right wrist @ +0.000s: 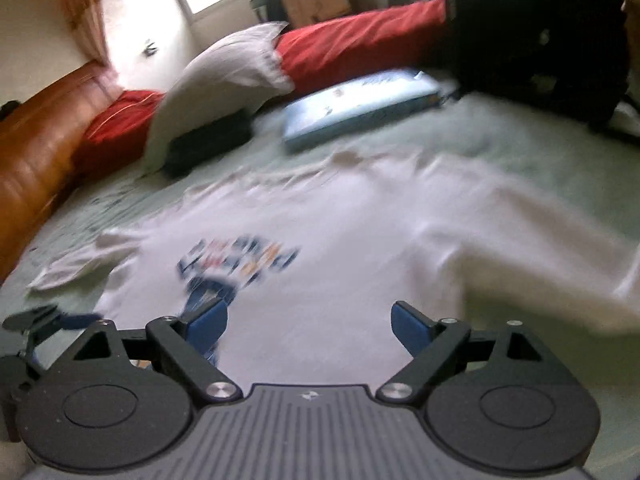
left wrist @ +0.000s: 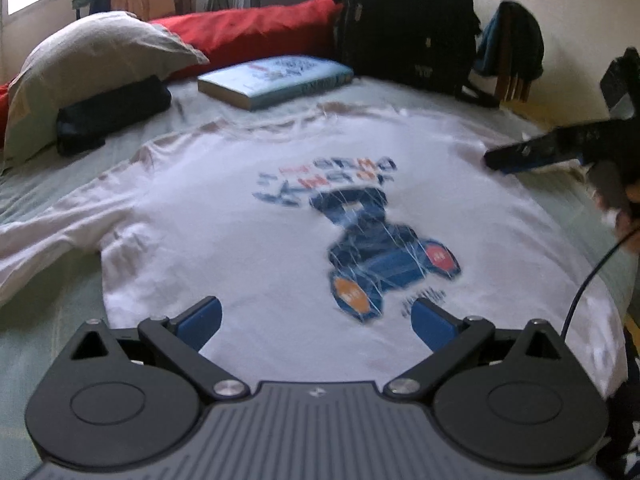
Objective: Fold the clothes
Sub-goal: 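Move the right gripper to the sleeve cuff and grasp it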
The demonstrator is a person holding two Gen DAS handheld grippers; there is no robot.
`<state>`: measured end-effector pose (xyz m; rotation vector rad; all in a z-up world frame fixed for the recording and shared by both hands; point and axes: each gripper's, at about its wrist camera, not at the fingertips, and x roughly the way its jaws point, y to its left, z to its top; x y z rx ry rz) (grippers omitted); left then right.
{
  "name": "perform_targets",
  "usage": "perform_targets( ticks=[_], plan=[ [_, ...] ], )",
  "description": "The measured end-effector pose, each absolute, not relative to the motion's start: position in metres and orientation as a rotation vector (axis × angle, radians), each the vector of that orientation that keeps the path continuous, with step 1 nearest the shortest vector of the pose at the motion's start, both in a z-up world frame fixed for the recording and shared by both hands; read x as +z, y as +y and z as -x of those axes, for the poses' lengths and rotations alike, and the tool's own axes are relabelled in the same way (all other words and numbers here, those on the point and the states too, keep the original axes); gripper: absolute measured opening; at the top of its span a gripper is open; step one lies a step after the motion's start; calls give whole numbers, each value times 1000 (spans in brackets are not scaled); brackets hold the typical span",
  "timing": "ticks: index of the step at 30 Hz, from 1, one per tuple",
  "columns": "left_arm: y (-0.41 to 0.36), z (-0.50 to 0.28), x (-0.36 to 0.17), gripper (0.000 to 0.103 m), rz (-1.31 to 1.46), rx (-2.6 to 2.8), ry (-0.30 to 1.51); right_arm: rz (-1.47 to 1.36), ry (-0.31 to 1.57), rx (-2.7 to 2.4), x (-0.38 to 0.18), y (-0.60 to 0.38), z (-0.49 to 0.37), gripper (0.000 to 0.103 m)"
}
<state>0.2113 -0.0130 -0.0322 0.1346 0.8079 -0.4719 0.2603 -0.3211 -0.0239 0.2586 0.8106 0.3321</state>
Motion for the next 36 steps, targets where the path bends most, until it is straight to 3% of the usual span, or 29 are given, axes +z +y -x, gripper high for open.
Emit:
perform_targets(
  ticks=[9, 22, 30, 36],
  plan=[
    [-24, -177, -41, 101, -149, -432, 938, -325, 791, 380, -48, -336, -212, 93],
    [-107, -155, -17, 101, -69, -514, 800, -198, 676, 30, -40, -450, -119, 92],
    [-148, -142, -43, 101, -196, -505, 862, -90, 658, -117, -57, -512, -122, 68],
    [-166, -148, -45, 101, -238, -493, 848, 25, 629, -191, -61, -542, -144, 60]
  ],
)
